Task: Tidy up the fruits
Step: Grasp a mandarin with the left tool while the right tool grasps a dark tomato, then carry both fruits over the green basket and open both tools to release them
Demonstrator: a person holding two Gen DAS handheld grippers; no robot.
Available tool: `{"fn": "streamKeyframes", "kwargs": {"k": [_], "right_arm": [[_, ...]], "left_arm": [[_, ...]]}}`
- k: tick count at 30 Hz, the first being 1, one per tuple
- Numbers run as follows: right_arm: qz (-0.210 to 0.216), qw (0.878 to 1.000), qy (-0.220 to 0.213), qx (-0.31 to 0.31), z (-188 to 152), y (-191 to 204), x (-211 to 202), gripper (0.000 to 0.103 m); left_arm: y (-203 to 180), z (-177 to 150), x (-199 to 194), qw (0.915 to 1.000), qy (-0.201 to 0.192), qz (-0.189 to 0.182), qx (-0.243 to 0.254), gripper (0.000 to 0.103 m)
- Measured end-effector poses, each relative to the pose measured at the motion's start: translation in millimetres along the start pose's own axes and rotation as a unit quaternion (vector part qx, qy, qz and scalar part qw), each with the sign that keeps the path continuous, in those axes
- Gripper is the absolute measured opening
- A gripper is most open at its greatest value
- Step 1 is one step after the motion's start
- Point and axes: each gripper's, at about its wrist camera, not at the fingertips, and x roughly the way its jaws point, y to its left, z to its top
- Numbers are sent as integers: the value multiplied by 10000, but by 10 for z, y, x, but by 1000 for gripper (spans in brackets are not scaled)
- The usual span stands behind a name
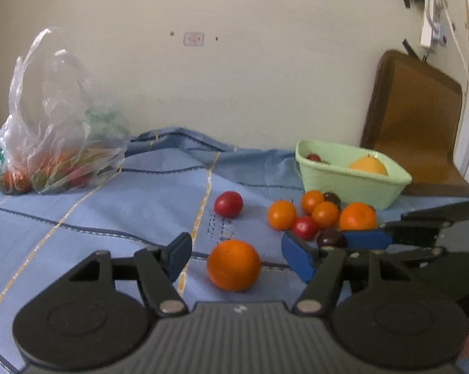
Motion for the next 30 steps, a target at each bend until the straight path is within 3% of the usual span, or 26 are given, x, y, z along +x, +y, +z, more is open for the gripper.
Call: {"fn": "streamKeyframes", "kwargs": {"k": [6,10,14,18,23,27,30], "right_arm": [[24,10000,-10,-11,-1,13,-12,24],[77,9999,-74,7,-17,16,-59,23],[121,9995,-285,78,-59,33,-187,23],[68,9983,-546,204,-80,-28,-290,23],[-221,9943,-991,318,36,-246,-374,23],[-607,9891,-1230,526,180,-610,-336,23],[-896,9835,-1326,848,248,-948,-269,23]], "left_arm": [[156,10,117,9979,398,-42,-500,63],[217,-11,125,9959,424,-466,-650,39],[143,-19,96,9973,368,-425,-477,38],[210,25,78,9917,334,-848,-907,38],[110,395,162,9891,117,-1116,-956,38],[-114,840,444,9861,0,-1392,-902,39],[-350,1093,801,9827,172,-1609,-901,39]]}}
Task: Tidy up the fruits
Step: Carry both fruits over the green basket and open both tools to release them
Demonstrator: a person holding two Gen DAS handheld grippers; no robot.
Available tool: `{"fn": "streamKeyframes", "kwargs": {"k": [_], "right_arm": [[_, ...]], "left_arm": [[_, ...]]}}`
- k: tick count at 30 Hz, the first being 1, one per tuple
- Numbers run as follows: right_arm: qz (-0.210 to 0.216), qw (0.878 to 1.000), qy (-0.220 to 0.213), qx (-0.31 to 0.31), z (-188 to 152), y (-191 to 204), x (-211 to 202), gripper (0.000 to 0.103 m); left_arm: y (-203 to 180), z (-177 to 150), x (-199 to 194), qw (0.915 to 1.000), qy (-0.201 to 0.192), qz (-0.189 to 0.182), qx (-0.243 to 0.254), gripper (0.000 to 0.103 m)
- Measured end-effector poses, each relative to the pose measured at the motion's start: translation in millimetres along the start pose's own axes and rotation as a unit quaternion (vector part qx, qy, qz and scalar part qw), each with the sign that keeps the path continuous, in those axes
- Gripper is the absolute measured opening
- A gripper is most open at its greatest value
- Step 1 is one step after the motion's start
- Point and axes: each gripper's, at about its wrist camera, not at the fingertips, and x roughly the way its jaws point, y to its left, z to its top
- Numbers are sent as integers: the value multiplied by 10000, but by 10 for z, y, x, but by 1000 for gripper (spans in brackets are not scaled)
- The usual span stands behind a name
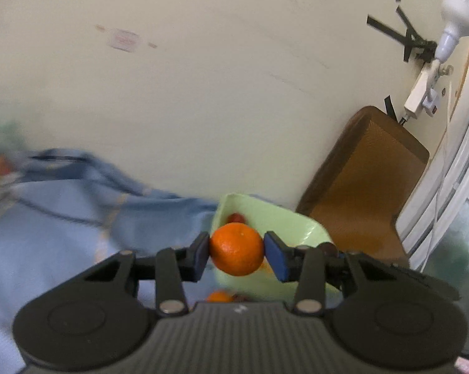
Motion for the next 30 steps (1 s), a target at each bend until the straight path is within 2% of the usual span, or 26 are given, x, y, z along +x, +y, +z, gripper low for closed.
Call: {"fn": "streamKeyframes", "kwargs": {"k": [5,9,12,13,14,16,20,23,26,30], "right_arm": [[-302,9980,131,532,67,-460,315,23],[-284,9941,313,999,1,-687,511,24],[-219,9929,423,1086,-28,-714,576,25],[-217,9930,402,1088,-33,-710,578,28],[-207,9930,390,1095,-34,-703,574,37],[-207,9934,277,1091,-39,-695,515,45],[-187,9931,96,1152,-49,-689,418,45],[-66,9929,-73,1188,-61,-685,286,45],[57,9928,-251,1170,-57,-641,183,45],[354,9911,-307,1247,-8,-535,75,45]], "left_arm": [[-194,100,590,9993,374,-22,35,39],[-229,82,903,9981,616,-10,45,39],[-267,69,1056,9974,715,-7,113,40],[-248,46,1074,9973,731,-16,112,41],[-248,47,1098,9972,741,-23,93,43],[-233,70,1091,9974,717,-14,21,43],[-145,148,826,9987,494,-78,-65,44],[39,170,436,9996,192,-33,-180,46],[318,98,18,9989,-3,197,-420,46],[630,-159,-441,9960,-58,674,-586,46]]}}
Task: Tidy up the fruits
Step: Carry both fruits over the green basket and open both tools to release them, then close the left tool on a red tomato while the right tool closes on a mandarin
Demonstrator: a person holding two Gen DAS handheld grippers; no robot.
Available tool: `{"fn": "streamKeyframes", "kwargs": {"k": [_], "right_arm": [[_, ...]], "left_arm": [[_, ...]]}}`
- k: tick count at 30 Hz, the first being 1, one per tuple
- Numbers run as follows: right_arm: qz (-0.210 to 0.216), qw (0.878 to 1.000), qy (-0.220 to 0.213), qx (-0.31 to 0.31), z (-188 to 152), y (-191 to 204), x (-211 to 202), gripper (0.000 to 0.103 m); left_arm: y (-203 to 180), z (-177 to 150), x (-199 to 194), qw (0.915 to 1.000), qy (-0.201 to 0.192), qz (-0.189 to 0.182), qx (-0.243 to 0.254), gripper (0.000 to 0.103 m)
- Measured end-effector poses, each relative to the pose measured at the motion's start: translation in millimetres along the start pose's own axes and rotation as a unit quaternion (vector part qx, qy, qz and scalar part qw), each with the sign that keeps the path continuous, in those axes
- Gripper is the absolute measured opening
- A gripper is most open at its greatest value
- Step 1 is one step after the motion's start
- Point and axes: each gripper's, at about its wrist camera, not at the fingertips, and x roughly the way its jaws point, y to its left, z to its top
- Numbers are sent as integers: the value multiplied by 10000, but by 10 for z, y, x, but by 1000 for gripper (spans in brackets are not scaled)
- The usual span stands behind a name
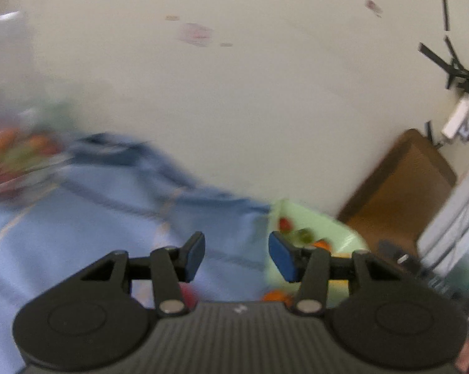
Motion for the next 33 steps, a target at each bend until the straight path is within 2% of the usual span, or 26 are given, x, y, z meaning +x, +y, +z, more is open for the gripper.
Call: {"fn": "streamKeyframes", "kwargs": {"k": [3,7,10,13,18,25,27,29,31,33], "right_arm": [[304,9994,126,-111,-4,172,-100,45],[672,9954,436,-530,-154,472,-288,45],[754,9891,709,-1052,-332,691,-335,45],[688,9813,878,-1571,-467,871,-330,45],[405,9680,1113,-2212,-638,1037,-213,45],[285,9645,1410,-2215,-634,1019,-63,45],[279,9645,1385,-2232,-649,1024,-69,45],[255,9630,1351,-2319,-662,1045,-79,43],[243,9626,1286,-2371,-678,1074,-88,42],[183,9640,1135,-2399,-671,1082,-152,42]], "left_arm": [[197,-177,-156,9994,64,331,0,46],[386,-331,-234,9987,157,491,-33,46],[464,-309,-188,9983,170,524,-169,46],[419,-246,-141,9987,111,497,-98,46],[233,-193,118,9975,143,564,408,49],[63,-285,417,9919,422,775,915,51],[76,-318,442,9930,490,687,830,47],[52,-338,409,9941,462,568,802,31],[4,-369,368,9930,442,679,855,31],[-19,-407,285,9940,468,607,779,31]]}}
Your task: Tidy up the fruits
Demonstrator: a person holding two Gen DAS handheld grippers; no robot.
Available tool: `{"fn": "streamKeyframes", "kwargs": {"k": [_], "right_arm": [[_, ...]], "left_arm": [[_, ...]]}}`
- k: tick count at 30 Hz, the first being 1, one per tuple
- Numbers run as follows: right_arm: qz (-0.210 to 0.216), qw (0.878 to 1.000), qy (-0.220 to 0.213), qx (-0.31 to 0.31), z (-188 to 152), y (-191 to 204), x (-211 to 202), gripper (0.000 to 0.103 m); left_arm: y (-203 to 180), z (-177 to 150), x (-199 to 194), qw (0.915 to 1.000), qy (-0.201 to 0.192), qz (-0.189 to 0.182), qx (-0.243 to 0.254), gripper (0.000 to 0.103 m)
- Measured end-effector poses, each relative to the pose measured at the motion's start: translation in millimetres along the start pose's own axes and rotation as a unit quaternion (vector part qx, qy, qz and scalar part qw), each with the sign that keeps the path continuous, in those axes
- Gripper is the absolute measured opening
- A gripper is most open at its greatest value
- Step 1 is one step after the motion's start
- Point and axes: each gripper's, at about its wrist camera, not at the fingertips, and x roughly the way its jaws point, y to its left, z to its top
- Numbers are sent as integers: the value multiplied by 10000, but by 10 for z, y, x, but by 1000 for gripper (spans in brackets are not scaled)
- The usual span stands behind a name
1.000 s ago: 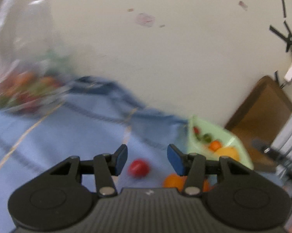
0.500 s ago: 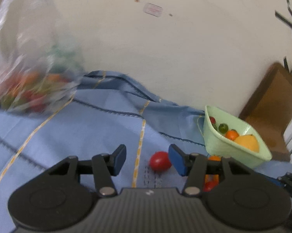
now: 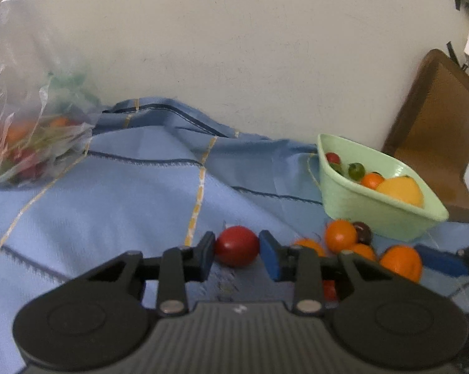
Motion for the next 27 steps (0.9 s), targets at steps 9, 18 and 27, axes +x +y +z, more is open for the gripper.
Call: {"fn": "streamKeyframes", "kwargs": {"k": [9,18,27], "right_arm": [[511,9969,47,594,-157,-89,-480,42],[576,9930,276,993,-337,-26,-528,45],[621,9928,491,899,-365,19,-456,49]], "left_arm": [[-88,-314,-690,9961,-313,-741,-350,31],[-449,-611,-679,9949,-56,-1005,91,32],[-518,-687,-615,9972,-35,-694,293,34]]}}
